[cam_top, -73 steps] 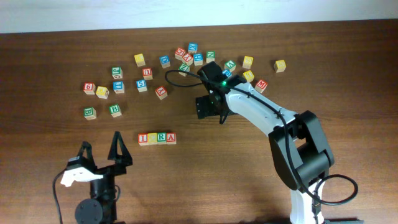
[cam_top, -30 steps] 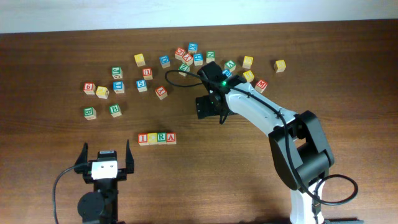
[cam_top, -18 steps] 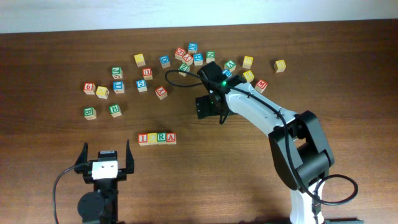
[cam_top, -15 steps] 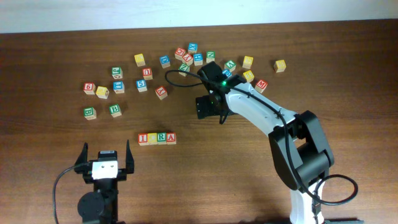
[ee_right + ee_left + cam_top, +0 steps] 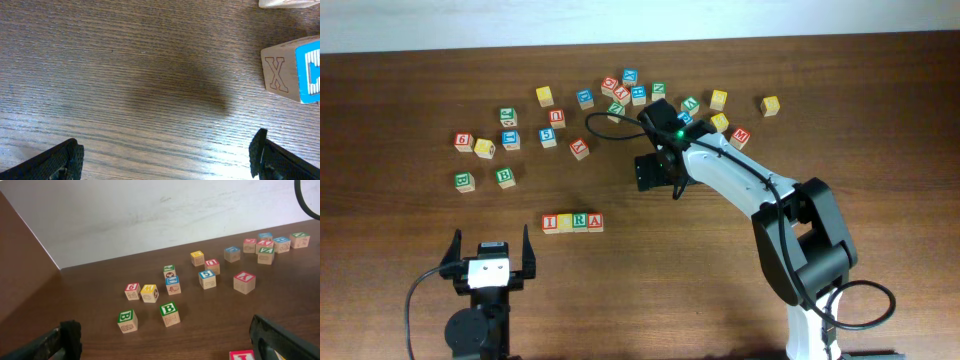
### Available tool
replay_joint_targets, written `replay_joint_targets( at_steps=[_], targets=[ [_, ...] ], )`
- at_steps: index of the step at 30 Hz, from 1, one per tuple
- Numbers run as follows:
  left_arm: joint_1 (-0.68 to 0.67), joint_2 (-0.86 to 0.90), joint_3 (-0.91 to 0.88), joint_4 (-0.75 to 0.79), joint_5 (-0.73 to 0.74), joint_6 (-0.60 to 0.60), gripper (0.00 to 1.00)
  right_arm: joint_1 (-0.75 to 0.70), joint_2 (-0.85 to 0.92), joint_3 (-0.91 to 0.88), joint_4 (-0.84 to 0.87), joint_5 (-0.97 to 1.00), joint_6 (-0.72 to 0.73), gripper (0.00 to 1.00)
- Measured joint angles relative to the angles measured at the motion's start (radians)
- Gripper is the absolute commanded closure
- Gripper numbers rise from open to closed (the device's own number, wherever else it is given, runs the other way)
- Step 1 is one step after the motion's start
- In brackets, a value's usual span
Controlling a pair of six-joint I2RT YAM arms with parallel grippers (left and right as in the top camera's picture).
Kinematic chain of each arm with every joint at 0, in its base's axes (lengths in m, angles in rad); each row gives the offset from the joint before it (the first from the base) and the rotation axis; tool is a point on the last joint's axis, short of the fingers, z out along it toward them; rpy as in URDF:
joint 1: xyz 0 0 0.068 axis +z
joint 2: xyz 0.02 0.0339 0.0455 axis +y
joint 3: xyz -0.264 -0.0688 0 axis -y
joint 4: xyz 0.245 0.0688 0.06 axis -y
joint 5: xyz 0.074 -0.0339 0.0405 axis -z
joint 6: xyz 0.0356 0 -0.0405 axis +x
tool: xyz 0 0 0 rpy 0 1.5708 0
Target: Spell out ICRA
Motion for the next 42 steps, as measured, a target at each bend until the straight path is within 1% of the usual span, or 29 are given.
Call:
replay_joint_targets(
  at_steps=[35,39,42],
  targets=[
    [0.000,0.000,0.000,0.000,0.000,0.000,0.01,-0.009,-0.005,0.000,0.000,0.000,0.000,0.02],
    [0.000,0.000,0.000,0.000,0.000,0.000,0.01,-0.050,-0.085,-0.002,-0.005,-0.001,0.000,0.02],
    [0.000,0.000,0.000,0.000,0.000,0.000,0.01,-0.119,-0.226,-0.002,-0.040,0.000,0.000,0.02]
  ],
)
